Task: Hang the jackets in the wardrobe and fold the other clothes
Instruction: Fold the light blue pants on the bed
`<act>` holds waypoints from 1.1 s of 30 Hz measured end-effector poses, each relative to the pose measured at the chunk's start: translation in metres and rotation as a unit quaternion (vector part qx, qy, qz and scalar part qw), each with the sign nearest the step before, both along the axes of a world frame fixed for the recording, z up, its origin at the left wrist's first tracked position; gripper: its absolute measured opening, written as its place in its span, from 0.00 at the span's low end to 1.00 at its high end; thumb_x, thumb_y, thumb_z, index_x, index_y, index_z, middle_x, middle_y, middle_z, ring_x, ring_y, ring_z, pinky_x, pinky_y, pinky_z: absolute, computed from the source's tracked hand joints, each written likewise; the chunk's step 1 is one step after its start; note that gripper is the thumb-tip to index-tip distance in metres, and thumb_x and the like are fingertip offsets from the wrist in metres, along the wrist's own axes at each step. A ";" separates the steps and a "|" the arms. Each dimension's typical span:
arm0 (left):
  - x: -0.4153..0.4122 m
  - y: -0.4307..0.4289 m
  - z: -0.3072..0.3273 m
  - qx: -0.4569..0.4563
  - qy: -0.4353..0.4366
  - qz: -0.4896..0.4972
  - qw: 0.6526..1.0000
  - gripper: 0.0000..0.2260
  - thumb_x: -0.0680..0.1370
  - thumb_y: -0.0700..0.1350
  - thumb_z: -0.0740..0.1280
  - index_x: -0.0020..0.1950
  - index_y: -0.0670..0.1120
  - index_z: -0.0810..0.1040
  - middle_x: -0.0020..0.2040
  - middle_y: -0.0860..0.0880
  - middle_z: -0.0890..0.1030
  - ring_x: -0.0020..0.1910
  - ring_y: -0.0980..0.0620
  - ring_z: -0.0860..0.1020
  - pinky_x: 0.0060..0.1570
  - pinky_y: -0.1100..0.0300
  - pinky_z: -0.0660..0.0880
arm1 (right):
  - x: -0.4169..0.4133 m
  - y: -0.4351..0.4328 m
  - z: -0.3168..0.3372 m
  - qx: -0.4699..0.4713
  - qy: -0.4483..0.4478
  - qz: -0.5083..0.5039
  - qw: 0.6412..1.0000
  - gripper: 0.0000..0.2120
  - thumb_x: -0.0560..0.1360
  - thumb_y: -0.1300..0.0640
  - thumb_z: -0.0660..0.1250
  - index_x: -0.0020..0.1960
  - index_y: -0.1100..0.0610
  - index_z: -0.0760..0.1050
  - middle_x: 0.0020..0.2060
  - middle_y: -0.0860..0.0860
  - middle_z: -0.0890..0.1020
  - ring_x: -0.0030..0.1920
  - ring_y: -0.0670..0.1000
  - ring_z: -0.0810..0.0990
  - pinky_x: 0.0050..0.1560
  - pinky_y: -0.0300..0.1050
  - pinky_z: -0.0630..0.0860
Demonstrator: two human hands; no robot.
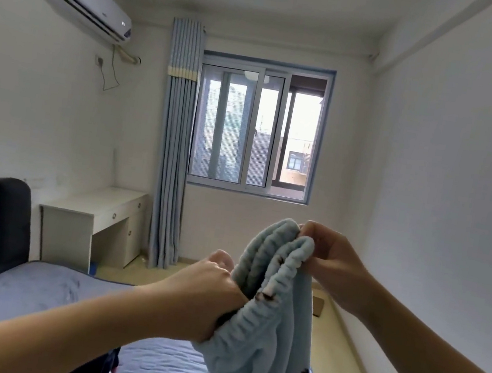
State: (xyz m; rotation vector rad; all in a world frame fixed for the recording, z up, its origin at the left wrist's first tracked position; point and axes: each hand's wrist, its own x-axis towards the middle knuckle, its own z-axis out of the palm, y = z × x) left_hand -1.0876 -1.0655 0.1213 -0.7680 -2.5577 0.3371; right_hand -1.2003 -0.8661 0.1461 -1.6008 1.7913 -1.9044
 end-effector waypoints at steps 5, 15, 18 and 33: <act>0.013 -0.017 0.006 0.165 0.074 -0.025 0.983 0.07 0.74 0.53 0.63 0.36 0.55 0.74 0.40 0.61 0.76 0.34 0.59 0.71 0.49 0.60 0.68 | -0.010 0.037 -0.003 0.035 0.005 -0.084 0.996 0.08 0.71 0.74 0.66 0.40 0.63 0.71 0.34 0.51 0.77 0.38 0.49 0.75 0.40 0.40 0.76; 0.023 -0.034 0.017 0.093 0.026 -0.004 0.995 0.15 0.79 0.59 0.49 0.52 0.54 0.70 0.39 0.62 0.76 0.34 0.54 0.75 0.39 0.78 0.58 | 0.009 0.028 -0.009 0.145 0.326 -0.093 0.929 0.22 0.70 0.74 0.68 0.56 0.52 0.73 0.61 0.49 0.73 0.62 0.47 0.74 0.55 0.38 0.77; 0.026 -0.043 0.021 0.074 0.047 0.021 0.996 0.18 0.78 0.60 0.48 0.52 0.53 0.73 0.43 0.60 0.79 0.33 0.53 0.76 0.40 0.76 0.57 | 0.010 0.026 -0.006 0.198 0.442 -0.084 0.871 0.16 0.71 0.70 0.69 0.53 0.54 0.77 0.57 0.47 0.73 0.58 0.47 0.75 0.54 0.40 0.77; 0.045 -0.057 0.021 0.248 -0.027 -0.011 0.968 0.12 0.78 0.62 0.57 0.46 0.56 0.72 0.36 0.61 0.75 0.38 0.62 0.71 0.46 0.71 0.68 | -0.012 0.012 0.011 0.348 0.415 -0.092 0.836 0.04 0.71 0.63 0.68 0.38 0.61 0.76 0.46 0.52 0.77 0.46 0.53 0.78 0.46 0.50 0.77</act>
